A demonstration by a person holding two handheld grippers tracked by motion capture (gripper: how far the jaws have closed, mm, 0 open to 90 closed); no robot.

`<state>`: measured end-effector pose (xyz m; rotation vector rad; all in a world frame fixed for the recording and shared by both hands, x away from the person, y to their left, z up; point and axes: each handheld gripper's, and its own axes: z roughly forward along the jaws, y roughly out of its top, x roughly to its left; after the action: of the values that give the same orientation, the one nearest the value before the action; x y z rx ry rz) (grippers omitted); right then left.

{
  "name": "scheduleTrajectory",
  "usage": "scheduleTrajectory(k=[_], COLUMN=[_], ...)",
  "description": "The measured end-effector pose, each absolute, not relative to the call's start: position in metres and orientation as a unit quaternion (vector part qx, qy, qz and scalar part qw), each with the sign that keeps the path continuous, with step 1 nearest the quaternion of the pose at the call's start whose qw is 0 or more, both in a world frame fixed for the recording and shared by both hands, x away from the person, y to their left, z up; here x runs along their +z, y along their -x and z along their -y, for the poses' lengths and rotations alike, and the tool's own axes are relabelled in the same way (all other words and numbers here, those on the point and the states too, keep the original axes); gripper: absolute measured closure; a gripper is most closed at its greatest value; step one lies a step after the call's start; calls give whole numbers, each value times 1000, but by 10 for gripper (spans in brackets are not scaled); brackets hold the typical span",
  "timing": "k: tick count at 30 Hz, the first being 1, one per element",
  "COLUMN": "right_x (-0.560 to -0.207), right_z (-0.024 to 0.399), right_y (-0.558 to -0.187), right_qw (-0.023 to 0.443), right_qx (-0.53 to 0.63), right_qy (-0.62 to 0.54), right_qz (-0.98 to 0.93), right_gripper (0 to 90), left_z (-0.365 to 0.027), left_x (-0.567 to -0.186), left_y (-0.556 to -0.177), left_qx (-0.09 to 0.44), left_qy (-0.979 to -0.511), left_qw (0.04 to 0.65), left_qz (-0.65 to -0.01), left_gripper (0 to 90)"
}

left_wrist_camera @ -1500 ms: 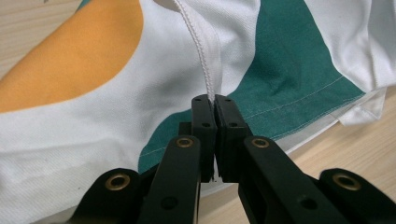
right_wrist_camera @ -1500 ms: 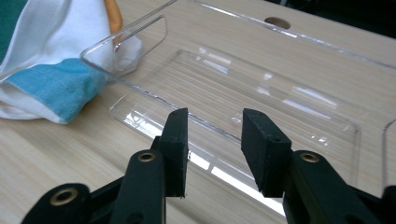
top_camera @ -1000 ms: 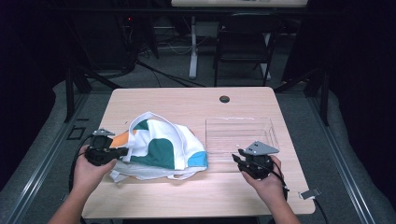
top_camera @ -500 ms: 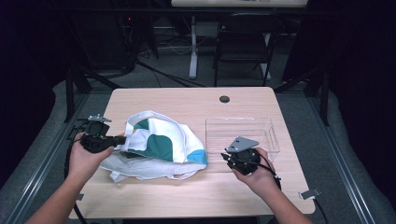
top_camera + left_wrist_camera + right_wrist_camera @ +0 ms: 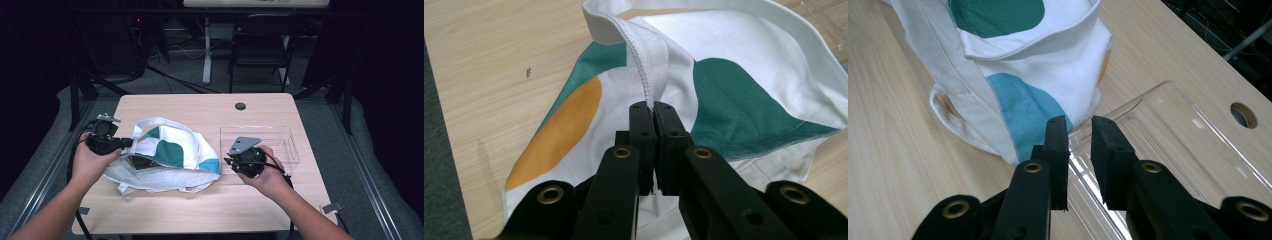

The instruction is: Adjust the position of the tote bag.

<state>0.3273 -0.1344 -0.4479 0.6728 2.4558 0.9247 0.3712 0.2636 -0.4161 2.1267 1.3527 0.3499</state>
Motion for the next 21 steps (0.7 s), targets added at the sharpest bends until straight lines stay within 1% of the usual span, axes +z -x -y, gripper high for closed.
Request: scheduleTrajectory(k=[11, 14, 21], right_x=[-439, -435, -430], right_z=[111, 99, 80], right_y=[-338, -340, -342], right_qw=[206, 204, 190], right_qx=[330, 330, 329], right_qy=[-207, -189, -164], right_qz=[-898, -902, -910], right_gripper=[780, 783, 787], left_z=[-273, -273, -273], left_x=[-414, -412, -406], left_y=[-379, -380, -383], left_qx=[130, 143, 153], left_qy=[-784, -786, -785], left_qw=[312, 305, 305], left_qz=[-521, -518, -518], left_gripper=[884, 884, 884])
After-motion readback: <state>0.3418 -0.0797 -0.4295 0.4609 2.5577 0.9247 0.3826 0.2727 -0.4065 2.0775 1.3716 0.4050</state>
